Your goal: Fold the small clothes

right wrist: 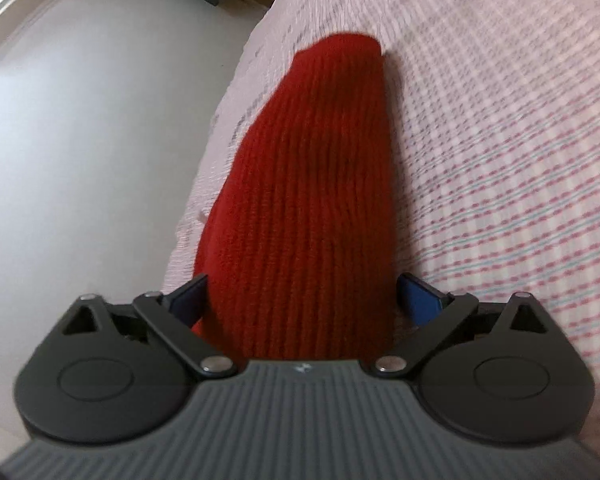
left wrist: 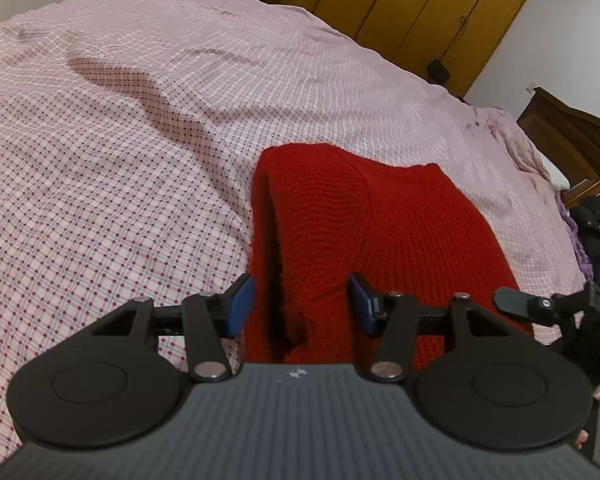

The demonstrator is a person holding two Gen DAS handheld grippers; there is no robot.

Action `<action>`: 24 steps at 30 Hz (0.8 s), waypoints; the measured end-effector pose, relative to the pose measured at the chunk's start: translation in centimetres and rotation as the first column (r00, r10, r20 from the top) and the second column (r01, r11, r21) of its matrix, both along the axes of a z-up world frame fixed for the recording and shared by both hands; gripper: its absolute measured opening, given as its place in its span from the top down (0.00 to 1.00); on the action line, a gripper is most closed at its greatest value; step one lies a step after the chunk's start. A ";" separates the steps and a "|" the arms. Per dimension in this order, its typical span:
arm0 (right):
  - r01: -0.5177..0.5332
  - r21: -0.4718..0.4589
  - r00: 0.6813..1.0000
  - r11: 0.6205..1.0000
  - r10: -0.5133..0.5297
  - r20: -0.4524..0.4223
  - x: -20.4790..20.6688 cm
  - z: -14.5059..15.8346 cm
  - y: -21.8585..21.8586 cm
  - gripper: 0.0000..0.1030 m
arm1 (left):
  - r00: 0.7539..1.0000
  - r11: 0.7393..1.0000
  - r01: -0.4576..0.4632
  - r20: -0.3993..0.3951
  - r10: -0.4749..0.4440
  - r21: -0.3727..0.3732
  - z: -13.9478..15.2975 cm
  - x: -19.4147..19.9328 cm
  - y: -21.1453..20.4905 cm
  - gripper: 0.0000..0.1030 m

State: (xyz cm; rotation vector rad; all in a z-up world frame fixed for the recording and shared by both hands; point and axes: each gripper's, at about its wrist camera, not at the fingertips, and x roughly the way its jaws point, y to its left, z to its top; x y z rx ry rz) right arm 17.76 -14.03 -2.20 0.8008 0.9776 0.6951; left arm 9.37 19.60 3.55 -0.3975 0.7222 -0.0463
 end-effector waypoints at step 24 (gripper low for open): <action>-0.084 0.063 0.995 0.994 0.080 0.067 -1.8 7.9 4.3 0.30 | 0.997 0.968 0.060 0.052 -0.049 -0.242 1.4 -2.6 1.3 0.39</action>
